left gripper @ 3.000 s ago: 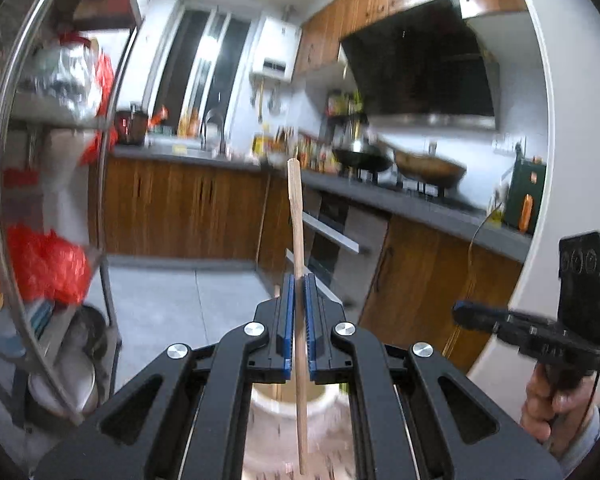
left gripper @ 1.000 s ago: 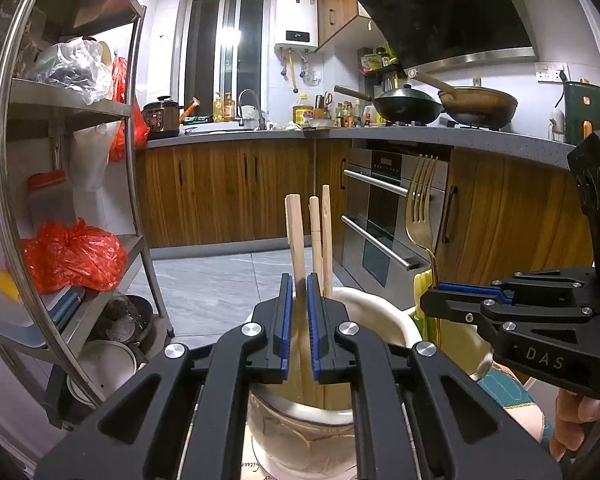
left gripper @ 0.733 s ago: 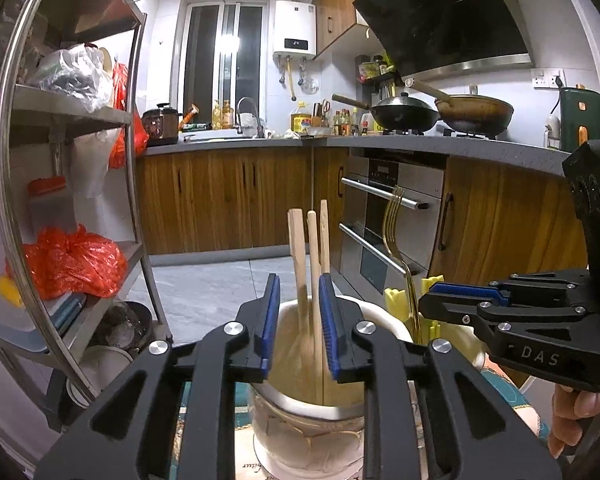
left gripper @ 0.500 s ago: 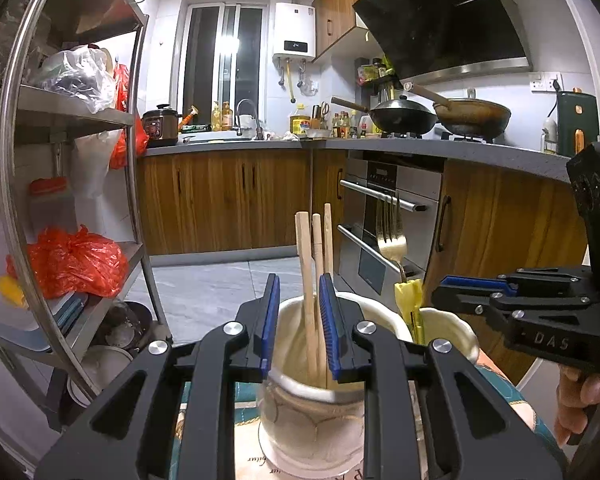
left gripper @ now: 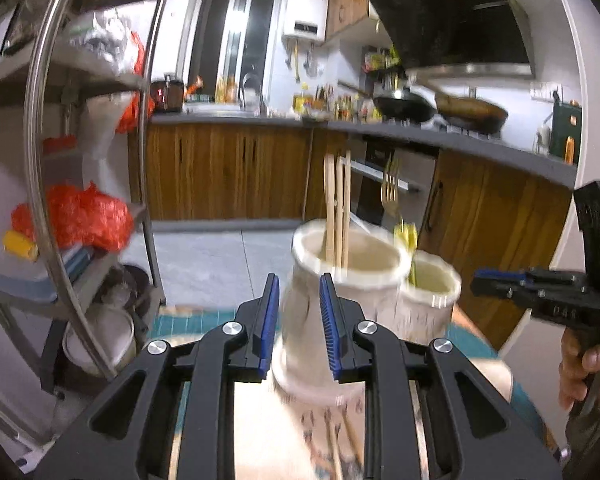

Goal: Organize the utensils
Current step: 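Return both tools to table and grasp a chopstick and silver fork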

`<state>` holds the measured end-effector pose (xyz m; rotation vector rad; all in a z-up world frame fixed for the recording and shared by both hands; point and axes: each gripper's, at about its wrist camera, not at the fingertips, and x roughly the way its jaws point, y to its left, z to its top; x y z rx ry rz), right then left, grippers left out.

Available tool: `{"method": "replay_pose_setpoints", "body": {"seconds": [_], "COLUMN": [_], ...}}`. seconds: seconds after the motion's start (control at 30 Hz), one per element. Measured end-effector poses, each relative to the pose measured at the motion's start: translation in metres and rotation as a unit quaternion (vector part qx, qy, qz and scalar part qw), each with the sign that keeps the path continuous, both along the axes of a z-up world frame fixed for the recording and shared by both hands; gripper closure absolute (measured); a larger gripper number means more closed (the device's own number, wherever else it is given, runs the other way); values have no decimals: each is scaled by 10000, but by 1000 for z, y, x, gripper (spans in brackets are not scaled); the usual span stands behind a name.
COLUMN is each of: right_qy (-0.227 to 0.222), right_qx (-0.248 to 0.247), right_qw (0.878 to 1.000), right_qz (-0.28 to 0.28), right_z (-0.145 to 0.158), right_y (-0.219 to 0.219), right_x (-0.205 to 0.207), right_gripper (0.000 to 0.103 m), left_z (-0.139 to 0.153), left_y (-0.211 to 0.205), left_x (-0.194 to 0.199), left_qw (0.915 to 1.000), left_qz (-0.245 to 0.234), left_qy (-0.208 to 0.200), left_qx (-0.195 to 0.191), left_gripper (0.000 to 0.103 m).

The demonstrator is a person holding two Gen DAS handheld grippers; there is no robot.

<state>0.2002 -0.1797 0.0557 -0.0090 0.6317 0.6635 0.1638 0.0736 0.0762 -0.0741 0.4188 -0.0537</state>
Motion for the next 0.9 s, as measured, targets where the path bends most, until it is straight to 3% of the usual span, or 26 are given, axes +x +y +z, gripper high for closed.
{"method": "replay_pose_setpoints", "body": {"seconds": [0.33, 0.7, 0.9], "right_qy": [689, 1084, 1198], "right_qx": [-380, -569, -737], "right_qw": [9966, 9908, 9874], "right_qz": [244, 584, 726], "right_z": [-52, -79, -87], "right_y": [-1, 0, 3], "right_x": [-28, -66, -70], "right_gripper": [87, 86, 78], "left_z": [-61, -86, -96], "left_y": [9, -11, -22], "left_x": [-22, -35, -33], "left_qw": [9932, 9853, 9801], "left_qz": [-246, -638, -726], "left_qy": [1135, 1587, 1838], "left_qx": [-91, -24, 161], "left_gripper": [82, 82, 82]}}
